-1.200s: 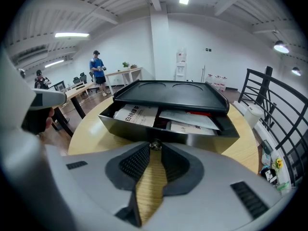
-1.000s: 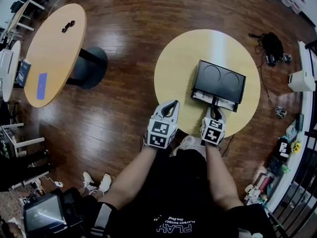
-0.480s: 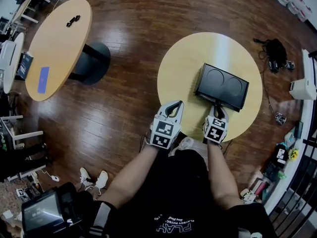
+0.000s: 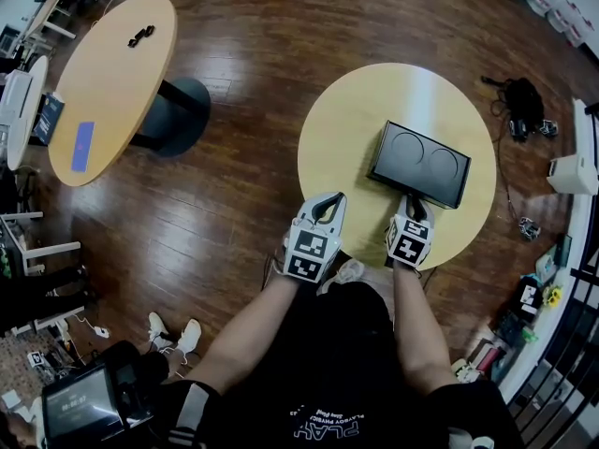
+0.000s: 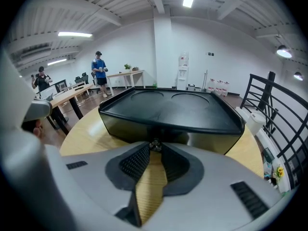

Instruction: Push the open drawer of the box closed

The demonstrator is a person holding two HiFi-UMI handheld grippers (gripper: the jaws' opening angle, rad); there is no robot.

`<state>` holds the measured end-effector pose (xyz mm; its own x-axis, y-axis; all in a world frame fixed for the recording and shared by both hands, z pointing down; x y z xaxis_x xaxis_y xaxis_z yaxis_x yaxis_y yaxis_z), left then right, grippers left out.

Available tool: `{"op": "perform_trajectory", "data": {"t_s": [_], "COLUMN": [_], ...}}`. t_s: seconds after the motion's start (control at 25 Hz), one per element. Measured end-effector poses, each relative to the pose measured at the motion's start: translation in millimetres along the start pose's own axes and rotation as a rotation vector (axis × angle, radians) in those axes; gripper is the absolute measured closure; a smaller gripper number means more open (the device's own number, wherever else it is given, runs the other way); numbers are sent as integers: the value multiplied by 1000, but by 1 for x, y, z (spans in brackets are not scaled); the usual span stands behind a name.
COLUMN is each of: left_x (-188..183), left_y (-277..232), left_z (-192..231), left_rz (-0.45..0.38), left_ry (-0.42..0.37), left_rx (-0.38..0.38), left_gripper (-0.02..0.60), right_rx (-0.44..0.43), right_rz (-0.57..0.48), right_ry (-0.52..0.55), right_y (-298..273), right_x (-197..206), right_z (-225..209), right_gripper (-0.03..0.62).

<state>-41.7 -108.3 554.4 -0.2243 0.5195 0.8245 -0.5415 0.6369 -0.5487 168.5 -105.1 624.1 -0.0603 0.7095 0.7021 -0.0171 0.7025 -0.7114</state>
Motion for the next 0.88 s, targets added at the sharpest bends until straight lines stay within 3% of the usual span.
{"op": "perform_trajectory", "data": {"t_s": [0.56,0.88], "left_x": [-1,-5], "left_y": [11,25], "left_z": [-4,-24], "left_rz": [-15,-26], "left_ry": [9,17], "left_rx": [-8,8], "left_gripper": [584,584], "right_rx": [-14,5], "right_rz": [-38,-85], "right_ry": [34,1], "right_y": [4,32], "right_x": [3,-8], "right_z": [5,-5], "right_gripper": [507,490]}}
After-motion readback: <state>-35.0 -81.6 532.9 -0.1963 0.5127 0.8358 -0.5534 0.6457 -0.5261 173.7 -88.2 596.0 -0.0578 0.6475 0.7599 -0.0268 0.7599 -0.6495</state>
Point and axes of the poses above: the fingertips, and each gripper's own axes: y backward along the fingers, z to its left, x out of its underside, the point moved 6 cm from there along y, backward along the fingers, and after that the axes turned 2 degrees about -x, right-handed, at the moved point
